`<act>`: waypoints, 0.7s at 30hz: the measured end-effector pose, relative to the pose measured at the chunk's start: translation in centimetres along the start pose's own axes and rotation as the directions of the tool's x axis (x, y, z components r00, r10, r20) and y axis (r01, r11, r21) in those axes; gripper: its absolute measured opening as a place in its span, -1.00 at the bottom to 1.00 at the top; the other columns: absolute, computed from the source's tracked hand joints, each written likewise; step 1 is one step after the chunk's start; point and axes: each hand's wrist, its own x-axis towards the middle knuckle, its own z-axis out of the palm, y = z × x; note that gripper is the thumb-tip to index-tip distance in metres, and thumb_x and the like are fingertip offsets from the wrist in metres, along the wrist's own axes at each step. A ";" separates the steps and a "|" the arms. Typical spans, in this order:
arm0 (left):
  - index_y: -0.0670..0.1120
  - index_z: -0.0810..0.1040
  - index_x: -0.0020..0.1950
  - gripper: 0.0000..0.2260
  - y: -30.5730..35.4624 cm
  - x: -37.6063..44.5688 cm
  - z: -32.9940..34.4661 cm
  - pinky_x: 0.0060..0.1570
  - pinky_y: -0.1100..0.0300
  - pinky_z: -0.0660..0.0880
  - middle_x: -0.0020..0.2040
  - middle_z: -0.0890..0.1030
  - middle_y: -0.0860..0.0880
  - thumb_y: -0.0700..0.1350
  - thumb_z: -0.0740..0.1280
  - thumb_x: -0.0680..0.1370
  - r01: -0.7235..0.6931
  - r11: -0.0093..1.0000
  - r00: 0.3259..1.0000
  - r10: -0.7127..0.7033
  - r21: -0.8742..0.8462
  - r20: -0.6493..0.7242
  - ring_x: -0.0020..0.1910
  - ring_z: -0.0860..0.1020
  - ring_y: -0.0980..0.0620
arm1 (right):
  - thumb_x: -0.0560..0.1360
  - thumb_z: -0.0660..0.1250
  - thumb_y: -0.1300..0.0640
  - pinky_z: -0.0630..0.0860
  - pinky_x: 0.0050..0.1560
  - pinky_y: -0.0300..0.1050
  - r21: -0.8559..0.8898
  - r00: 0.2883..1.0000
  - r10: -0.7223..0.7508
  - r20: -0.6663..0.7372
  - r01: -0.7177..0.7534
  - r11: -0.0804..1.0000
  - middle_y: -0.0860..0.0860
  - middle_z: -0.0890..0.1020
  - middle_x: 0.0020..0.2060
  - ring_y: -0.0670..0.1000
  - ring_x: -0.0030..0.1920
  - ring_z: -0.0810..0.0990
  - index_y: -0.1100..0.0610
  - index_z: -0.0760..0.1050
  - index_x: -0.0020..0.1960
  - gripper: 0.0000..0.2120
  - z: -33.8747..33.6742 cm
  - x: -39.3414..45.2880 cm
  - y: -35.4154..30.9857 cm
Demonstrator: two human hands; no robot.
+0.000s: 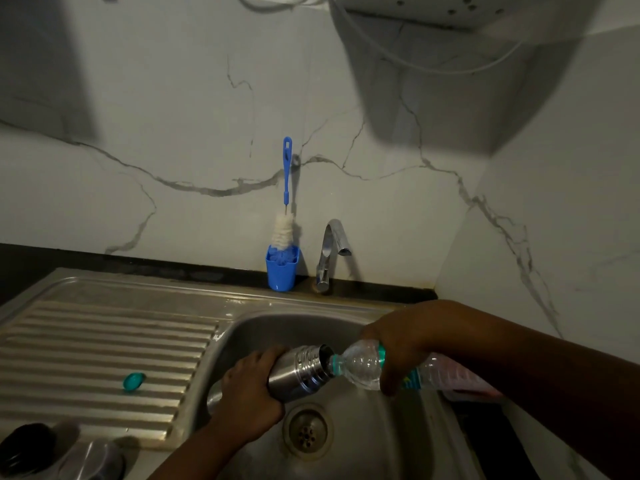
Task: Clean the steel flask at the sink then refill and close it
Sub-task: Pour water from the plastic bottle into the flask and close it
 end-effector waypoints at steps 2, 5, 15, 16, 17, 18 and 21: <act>0.20 0.37 0.38 -0.18 0.0 -0.1 0.0 0.17 0.10 0.39 0.21 0.49 0.12 0.00 0.36 0.08 -0.001 1.000 1.000 0.001 0.003 0.006 0.20 0.46 0.01 | 0.35 0.49 -0.07 0.51 0.11 -0.04 0.005 1.000 0.013 0.014 -0.013 1.000 0.04 0.50 0.21 0.06 0.15 0.51 -0.05 0.28 0.40 -0.30 -0.2 0.0 -0.2; 0.21 0.34 0.40 -0.18 0.1 -0.1 0.0 0.19 0.12 0.35 0.24 0.47 0.13 0.02 0.34 0.10 0.005 1.000 1.000 -0.005 0.019 0.028 0.23 0.44 0.02 | 0.32 0.50 -0.09 0.53 0.09 -0.04 -0.002 0.998 0.046 0.032 -0.046 0.999 0.04 0.52 0.19 0.05 0.13 0.53 -0.04 0.31 0.39 -0.29 -0.5 0.1 -0.6; 0.24 0.32 0.39 -0.21 0.0 0.2 0.0 0.14 0.15 0.34 0.23 0.47 0.15 0.04 0.33 0.14 -0.033 0.999 0.999 0.032 0.040 0.030 0.21 0.45 0.05 | 0.32 0.49 -0.12 0.50 0.12 -0.01 -0.174 0.990 0.117 0.082 -0.102 0.980 0.09 0.51 0.19 0.10 0.14 0.53 0.04 0.31 0.40 -0.27 -1.9 0.3 -2.5; 0.24 0.32 0.39 -0.21 -0.1 0.2 0.0 0.14 0.15 0.34 0.23 0.47 0.15 0.04 0.33 0.14 -0.038 0.999 0.999 0.037 0.038 0.028 0.21 0.45 0.05 | 0.34 0.49 -0.11 0.50 0.11 -0.01 -0.193 0.989 0.116 0.094 -0.096 0.976 0.09 0.51 0.20 0.10 0.14 0.52 0.04 0.30 0.40 -0.28 -2.1 0.3 -2.8; 0.24 0.33 0.39 -0.22 -0.1 0.3 0.0 0.14 0.15 0.34 0.22 0.48 0.14 0.03 0.33 0.14 -0.042 0.998 0.999 0.041 0.035 0.024 0.21 0.45 0.04 | 0.36 0.48 -0.10 0.49 0.11 -0.02 -0.209 0.987 0.115 0.111 -0.090 0.974 0.10 0.51 0.20 0.11 0.15 0.52 0.04 0.29 0.40 -0.30 -2.3 0.2 -3.1; 0.24 0.33 0.39 -0.23 -0.2 0.3 -0.1 0.15 0.14 0.35 0.22 0.48 0.14 0.03 0.33 0.15 -0.047 0.998 0.999 0.046 0.032 0.021 0.21 0.46 0.04 | 0.37 0.47 -0.08 0.48 0.10 -0.03 -0.223 0.985 0.115 0.128 -0.084 0.971 0.10 0.50 0.20 0.11 0.16 0.52 0.05 0.29 0.40 -0.31 -2.6 0.1 -3.5; 0.26 0.31 0.40 -0.25 -0.2 0.4 -0.2 0.19 0.14 0.33 0.23 0.47 0.16 0.03 0.35 0.20 -0.069 0.998 0.997 0.069 0.009 0.032 0.25 0.43 0.07 | 0.36 0.47 -0.09 0.47 0.08 -0.04 -0.266 0.980 0.152 0.131 -0.113 0.957 0.08 0.52 0.07 0.09 0.07 0.52 0.08 0.33 0.37 -0.34 -3.4 0.0 -4.4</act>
